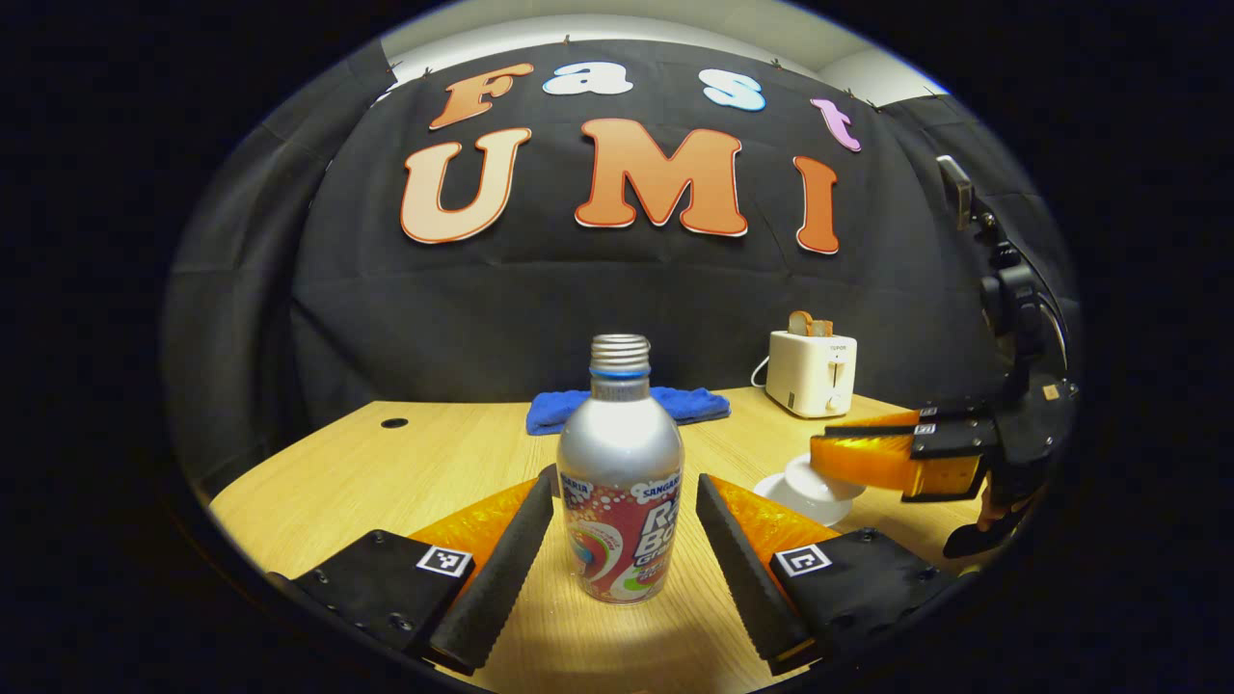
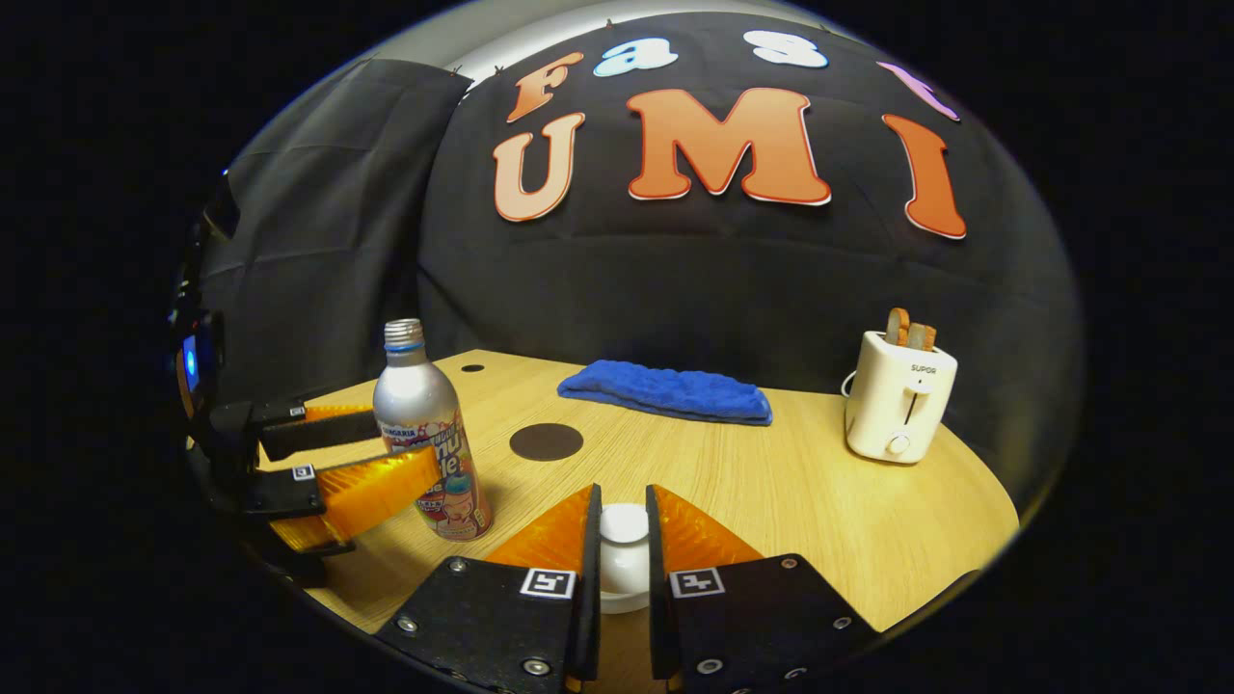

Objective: Open the teacup lid with one hand, grasp the water bottle and pour water into the teacup with the other hand; after pouring, place the water bottle on the coaster and then close the teacup lid.

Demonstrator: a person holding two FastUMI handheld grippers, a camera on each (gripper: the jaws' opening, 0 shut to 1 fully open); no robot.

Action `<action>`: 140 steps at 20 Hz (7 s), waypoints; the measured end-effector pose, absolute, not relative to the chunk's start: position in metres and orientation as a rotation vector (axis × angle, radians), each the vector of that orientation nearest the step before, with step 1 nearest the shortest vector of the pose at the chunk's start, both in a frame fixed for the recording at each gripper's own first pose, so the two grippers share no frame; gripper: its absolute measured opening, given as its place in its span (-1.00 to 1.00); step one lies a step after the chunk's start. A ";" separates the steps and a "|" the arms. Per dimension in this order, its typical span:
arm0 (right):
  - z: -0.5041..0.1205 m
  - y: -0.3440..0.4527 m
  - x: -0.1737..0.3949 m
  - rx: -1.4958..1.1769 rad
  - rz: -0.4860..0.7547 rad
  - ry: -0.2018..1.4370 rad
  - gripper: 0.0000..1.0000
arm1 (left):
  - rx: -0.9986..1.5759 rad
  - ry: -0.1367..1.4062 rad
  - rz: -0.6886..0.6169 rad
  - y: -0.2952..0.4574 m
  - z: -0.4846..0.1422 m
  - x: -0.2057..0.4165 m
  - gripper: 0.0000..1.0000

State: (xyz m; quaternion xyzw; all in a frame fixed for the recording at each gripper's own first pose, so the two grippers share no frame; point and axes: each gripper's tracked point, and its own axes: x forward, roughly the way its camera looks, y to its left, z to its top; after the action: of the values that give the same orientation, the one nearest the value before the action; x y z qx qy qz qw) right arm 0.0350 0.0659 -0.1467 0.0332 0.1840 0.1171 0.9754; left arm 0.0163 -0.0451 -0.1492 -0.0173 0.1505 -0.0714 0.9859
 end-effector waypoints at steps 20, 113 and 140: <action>-0.138 -0.057 0.001 0.085 -0.003 0.338 -0.58 | 0.017 0.438 -0.069 -0.042 -0.178 0.038 0.61; -0.134 -0.111 -0.037 -0.007 -0.038 0.345 -0.58 | 2.109 -0.296 -0.142 -0.087 -0.014 0.110 0.56; -0.102 -0.033 0.001 0.038 0.070 0.299 -0.58 | 1.136 -0.362 0.112 -0.037 0.044 0.107 0.59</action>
State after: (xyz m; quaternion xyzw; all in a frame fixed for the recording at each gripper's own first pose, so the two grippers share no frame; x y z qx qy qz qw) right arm 0.0005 -0.0335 -0.1022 0.0190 0.1487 0.0349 0.9881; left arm 0.1067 -0.0368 0.0445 0.5345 -0.1704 0.0527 0.8261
